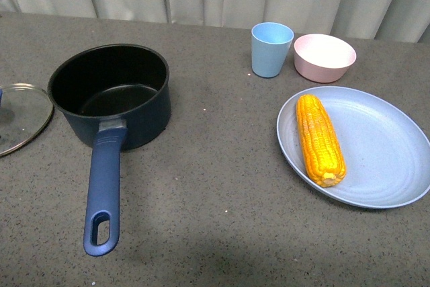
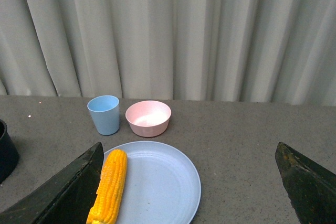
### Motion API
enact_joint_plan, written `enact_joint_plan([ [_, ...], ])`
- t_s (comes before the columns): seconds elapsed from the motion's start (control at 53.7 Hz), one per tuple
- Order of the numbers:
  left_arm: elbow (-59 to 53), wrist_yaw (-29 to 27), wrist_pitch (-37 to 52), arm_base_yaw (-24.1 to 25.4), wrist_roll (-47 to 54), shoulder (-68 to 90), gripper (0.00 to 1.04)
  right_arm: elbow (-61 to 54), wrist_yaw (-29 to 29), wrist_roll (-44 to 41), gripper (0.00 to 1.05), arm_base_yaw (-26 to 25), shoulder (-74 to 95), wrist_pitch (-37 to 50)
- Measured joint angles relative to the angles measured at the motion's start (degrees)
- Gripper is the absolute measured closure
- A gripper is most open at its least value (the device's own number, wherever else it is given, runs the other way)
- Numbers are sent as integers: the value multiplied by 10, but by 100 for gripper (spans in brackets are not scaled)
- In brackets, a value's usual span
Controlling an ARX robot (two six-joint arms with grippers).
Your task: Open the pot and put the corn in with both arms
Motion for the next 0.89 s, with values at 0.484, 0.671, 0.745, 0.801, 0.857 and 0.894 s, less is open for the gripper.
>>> enact_joint_plan([
  [0.484,0,0,-1,0,0,-1,30,89,38,-45,9,51,348,139],
  [0.671,0,0,-1,0,1,-1,5,202,45,-2,9,83,624,184],
  [0.745,0,0,-1,0,1,-1,7,252,52,24,9,97,722,178],
  [0.801,0,0,-1,0,1,-1,6,289,54,42,9,110,781,163],
  [0.857,0,0,-1,0,1,-1,6,322,58,59,9,121,830,146],
  [0.894,0,0,-1,0,1,-1,6,347,62,69,9,131,865,129],
])
